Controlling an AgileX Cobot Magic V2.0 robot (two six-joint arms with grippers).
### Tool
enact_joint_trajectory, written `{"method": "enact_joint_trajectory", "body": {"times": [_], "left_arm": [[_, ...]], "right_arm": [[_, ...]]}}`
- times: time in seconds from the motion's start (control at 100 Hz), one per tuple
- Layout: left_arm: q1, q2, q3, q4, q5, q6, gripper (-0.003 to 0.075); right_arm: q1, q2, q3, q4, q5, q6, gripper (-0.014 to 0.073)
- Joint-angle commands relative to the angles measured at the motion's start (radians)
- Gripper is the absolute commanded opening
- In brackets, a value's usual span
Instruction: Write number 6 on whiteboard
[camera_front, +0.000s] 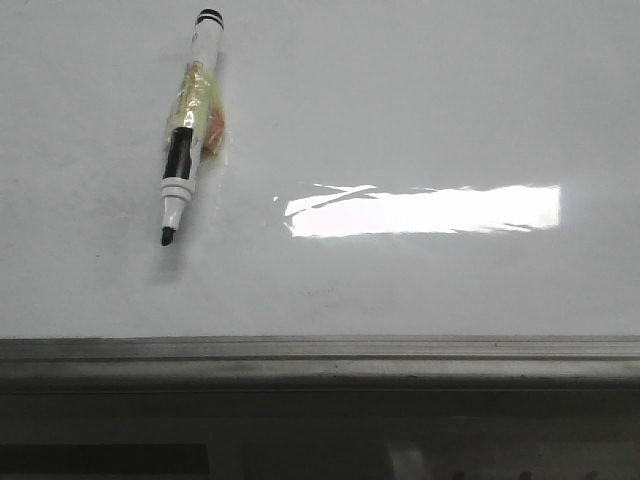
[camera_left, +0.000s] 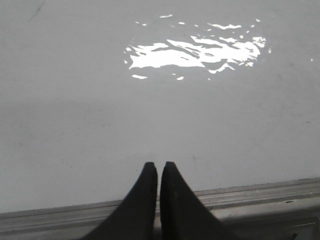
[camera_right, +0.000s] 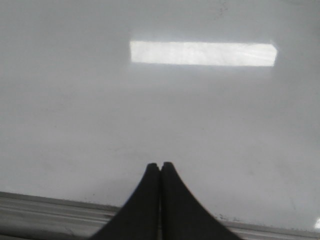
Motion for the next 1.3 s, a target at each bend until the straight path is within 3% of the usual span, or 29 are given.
{"method": "enact_joint_trajectory", "body": {"times": [0.0,0.61,0.93,1.13,1.29], "left_arm": [[0.000,-0.029,0.025,-0.008,-0.060,-0.011,-0.0020],[0.000,-0.029,0.025,-0.008,-0.060,-0.011,-0.0020],[0.000,-0.029,0.025,-0.008,-0.060,-0.011,-0.0020],[0.000,-0.029,0.025,-0.008,-0.060,-0.011,-0.0020],[0.000,-0.029,0.025,-0.008,-0.080,-0.011,-0.0020]], "right_arm": [[-0.005,-0.016,0.014,-0.010,-0.026,-0.005,-0.0065],[-0.005,-0.016,0.014,-0.011,-0.022,-0.005,-0.0065],[-0.005,-0.016,0.014,-0.087,-0.051,-0.005,-0.0065],[-0.005,-0.016,0.014,-0.090,-0.249,-0.005,-0.0065],[-0.005,-0.016,0.014,0.089,-0.441,-0.002,-0.0065]]}}
